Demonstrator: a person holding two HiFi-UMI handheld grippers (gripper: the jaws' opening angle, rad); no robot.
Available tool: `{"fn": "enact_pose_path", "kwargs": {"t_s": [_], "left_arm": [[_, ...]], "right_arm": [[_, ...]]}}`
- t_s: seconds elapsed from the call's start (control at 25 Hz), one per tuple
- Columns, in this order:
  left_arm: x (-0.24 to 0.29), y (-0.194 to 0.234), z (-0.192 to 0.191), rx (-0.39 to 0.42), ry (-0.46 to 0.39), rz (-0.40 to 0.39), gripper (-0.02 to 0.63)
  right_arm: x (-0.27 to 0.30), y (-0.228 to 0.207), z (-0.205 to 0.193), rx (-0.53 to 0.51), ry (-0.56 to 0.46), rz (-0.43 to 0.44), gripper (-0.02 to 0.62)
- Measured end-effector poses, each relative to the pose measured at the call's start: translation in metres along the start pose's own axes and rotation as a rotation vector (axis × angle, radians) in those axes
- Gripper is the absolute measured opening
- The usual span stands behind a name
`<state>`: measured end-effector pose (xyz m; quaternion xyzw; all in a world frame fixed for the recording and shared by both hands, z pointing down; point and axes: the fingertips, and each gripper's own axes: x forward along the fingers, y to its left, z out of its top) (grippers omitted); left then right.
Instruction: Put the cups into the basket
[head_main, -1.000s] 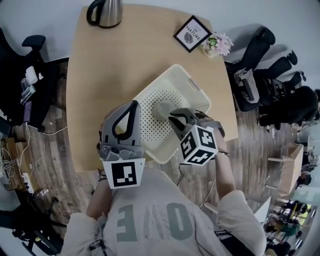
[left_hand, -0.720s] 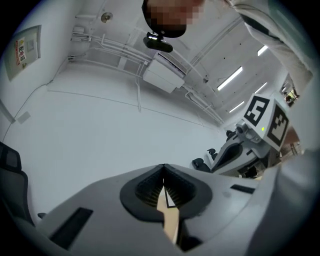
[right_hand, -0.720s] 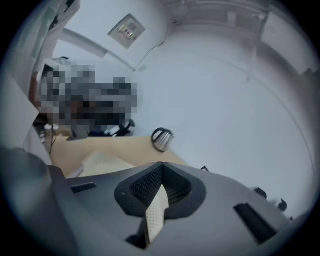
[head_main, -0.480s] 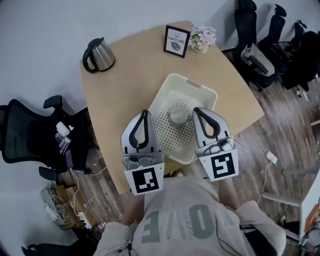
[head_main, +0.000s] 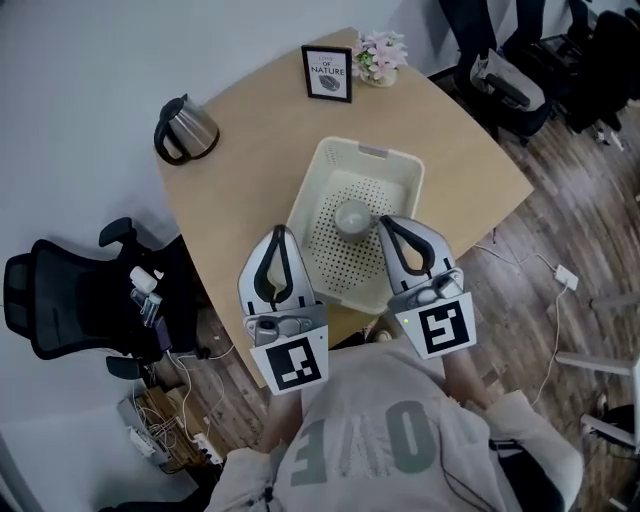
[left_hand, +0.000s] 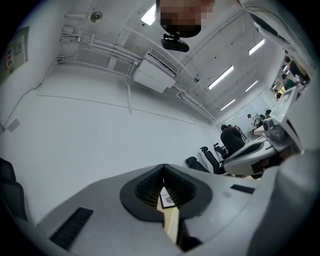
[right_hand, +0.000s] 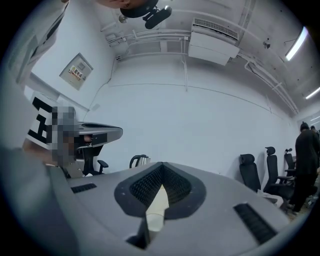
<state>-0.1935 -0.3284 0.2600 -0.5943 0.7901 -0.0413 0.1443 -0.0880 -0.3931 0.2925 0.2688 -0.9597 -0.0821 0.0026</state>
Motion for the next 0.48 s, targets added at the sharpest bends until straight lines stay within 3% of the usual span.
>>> {"fn": "enact_pose_path", "kwargs": {"t_s": [0.48], "left_arm": [[0.000,0.003,-0.006,0.004,0.006,-0.005,0.009]], "right_arm": [[0.004,0.016,-0.006,-0.005,0.017,0.046,-0.002]]}}
